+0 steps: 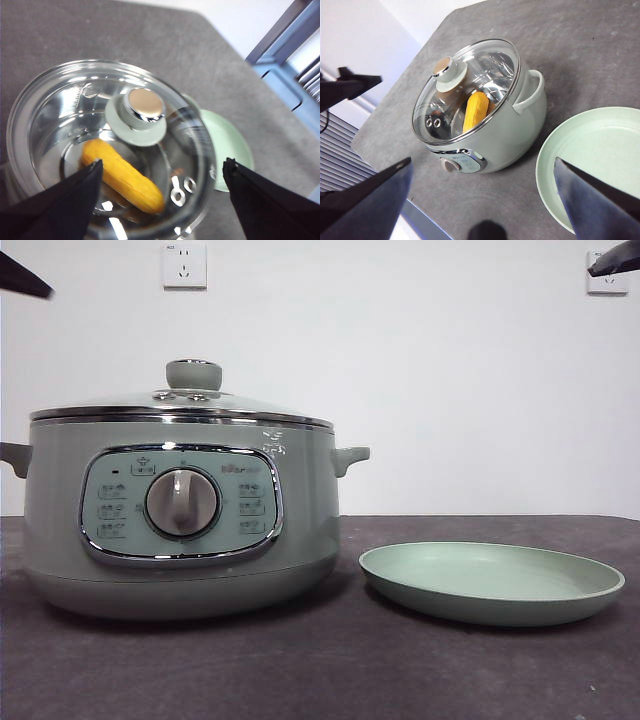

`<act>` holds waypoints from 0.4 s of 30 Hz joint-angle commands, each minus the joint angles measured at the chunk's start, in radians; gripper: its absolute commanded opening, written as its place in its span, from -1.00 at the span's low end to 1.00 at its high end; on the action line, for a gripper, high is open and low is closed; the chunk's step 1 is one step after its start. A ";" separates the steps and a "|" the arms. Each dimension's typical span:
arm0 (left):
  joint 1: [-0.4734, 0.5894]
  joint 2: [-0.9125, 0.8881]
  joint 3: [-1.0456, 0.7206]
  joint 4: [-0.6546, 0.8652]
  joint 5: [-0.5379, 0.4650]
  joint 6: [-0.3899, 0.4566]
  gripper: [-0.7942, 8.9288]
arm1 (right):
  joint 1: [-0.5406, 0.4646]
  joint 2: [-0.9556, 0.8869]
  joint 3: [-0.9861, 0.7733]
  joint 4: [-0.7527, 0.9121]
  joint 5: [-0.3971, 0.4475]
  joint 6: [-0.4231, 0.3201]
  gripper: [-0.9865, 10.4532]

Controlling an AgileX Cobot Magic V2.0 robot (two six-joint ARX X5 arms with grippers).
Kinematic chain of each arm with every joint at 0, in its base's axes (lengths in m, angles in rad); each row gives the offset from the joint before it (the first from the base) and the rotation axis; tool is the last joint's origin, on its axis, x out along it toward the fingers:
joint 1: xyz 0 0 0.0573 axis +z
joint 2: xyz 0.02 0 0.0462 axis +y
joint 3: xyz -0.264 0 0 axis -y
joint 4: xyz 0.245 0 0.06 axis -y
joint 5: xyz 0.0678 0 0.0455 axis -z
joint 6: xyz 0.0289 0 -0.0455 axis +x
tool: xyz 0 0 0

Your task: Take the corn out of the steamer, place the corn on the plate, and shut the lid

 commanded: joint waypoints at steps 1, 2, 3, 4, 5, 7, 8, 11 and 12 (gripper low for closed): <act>-0.043 0.078 0.056 0.005 -0.058 0.064 0.00 | 0.000 -0.002 0.003 -0.002 0.002 -0.011 -0.01; -0.057 0.105 0.075 0.005 -0.085 0.077 0.00 | 0.000 -0.002 0.003 -0.004 0.003 -0.011 -0.01; -0.076 0.141 0.101 0.003 -0.118 0.092 0.00 | 0.000 -0.002 0.003 -0.006 0.004 -0.011 -0.01; -0.089 0.166 0.120 0.003 -0.143 0.105 0.00 | 0.000 -0.002 0.003 -0.006 0.004 -0.011 -0.01; -0.103 0.193 0.138 0.004 -0.167 0.117 0.00 | 0.000 -0.002 0.003 -0.006 0.004 -0.011 -0.01; -0.132 0.249 0.174 0.005 -0.222 0.148 0.00 | 0.000 -0.002 0.003 -0.006 0.004 -0.011 -0.01; -0.145 0.273 0.187 0.008 -0.244 0.162 0.00 | 0.000 -0.002 0.003 -0.006 0.004 -0.011 -0.01; -0.183 0.341 0.217 0.017 -0.301 0.188 0.00 | 0.000 -0.002 0.003 -0.006 0.007 -0.011 -0.01; -0.193 0.362 0.224 0.021 -0.319 0.188 0.00 | 0.000 -0.002 0.003 -0.006 0.009 -0.011 -0.01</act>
